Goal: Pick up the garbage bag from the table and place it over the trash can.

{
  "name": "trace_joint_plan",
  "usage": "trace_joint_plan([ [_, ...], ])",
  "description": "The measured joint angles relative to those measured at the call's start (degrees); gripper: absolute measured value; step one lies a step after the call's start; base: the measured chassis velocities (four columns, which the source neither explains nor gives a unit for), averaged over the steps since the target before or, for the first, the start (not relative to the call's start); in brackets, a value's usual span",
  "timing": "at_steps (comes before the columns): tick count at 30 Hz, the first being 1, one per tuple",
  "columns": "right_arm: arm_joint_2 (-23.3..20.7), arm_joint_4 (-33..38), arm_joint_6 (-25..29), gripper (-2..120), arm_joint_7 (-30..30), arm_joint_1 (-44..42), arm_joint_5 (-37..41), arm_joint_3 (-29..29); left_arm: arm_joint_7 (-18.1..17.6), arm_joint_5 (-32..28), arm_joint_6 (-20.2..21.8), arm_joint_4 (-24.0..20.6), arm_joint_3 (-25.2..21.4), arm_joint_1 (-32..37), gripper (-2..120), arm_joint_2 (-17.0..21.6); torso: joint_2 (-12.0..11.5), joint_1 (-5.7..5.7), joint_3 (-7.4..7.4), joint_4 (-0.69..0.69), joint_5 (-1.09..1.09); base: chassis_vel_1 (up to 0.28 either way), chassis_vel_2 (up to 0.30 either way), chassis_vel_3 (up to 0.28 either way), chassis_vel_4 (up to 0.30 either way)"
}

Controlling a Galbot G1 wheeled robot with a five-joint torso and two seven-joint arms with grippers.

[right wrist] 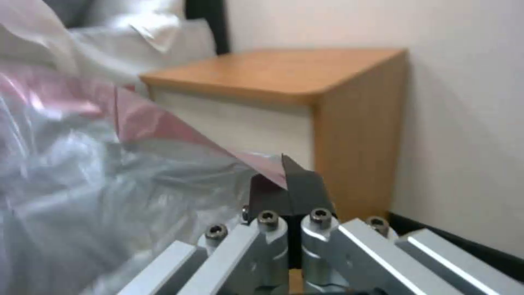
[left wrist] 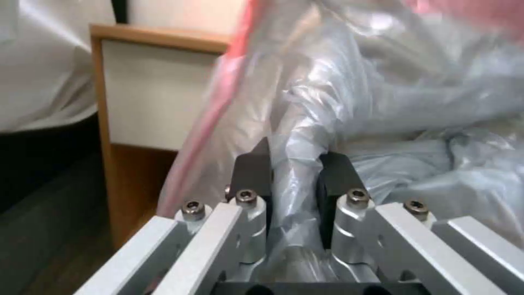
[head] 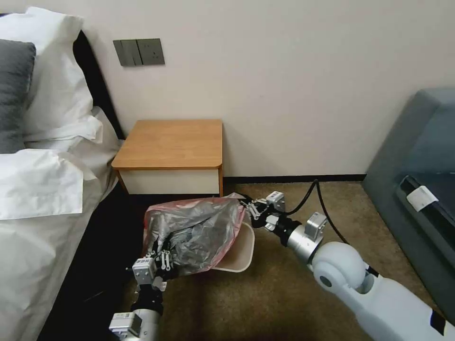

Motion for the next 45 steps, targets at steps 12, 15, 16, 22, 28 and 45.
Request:
trace_joint_plan([
  [12, -6.7, -1.0, 0.8, 0, -3.2, -4.1, -1.0, 4.4, 1.3, -7.8, -1.1, -2.0, -1.2, -1.4, 13, 0.2, 0.0, 0.0, 0.0, 0.0, -0.02, 0.0, 0.0, 0.0, 0.0],
  [15, -7.0, -1.2, 1.1, 0, -4.2, -5.0, -2.2, 4.5, 0.8, -11.7, 0.1, -3.5, -1.6, -1.9, 13, 0.0, 0.0, 0.0, 0.0, -0.01, -0.01, 0.0, 0.0, 0.0, 0.0],
  [16, -6.9, -1.3, 1.1, 0, -4.4, -5.2, -2.5, 4.4, 0.8, -12.5, 0.3, -3.9, -1.8, -2.0, 13, -0.1, 0.0, 0.0, 0.0, 0.0, -0.02, 0.0, 0.0, 0.0, 0.0],
  [22, -6.2, -1.3, 1.7, 7, -6.1, -6.8, -5.6, 4.0, -1.1, -17.2, 2.7, -6.4, -2.5, -2.6, 13, -0.6, 0.0, 0.0, 0.0, 0.0, -0.02, 0.0, 0.0, 0.0, 0.0],
  [28, -5.1, -0.8, 2.7, 30, -6.7, -8.4, -7.4, 3.9, -3.0, -22.1, 5.3, -8.4, -2.7, -3.3, 13, -1.6, 0.0, 0.0, 0.0, -0.01, -0.01, 0.0, 0.0, 0.0, 0.0],
  [45, 2.1, 13.7, 7.8, 94, 4.3, -24.5, 0.6, 7.2, -5.1, -23.1, 5.6, -6.3, -9.1, -4.8, 13, -3.7, 0.0, 0.0, 0.0, 0.0, -0.02, 0.0, 0.0, 0.0, 0.0],
])
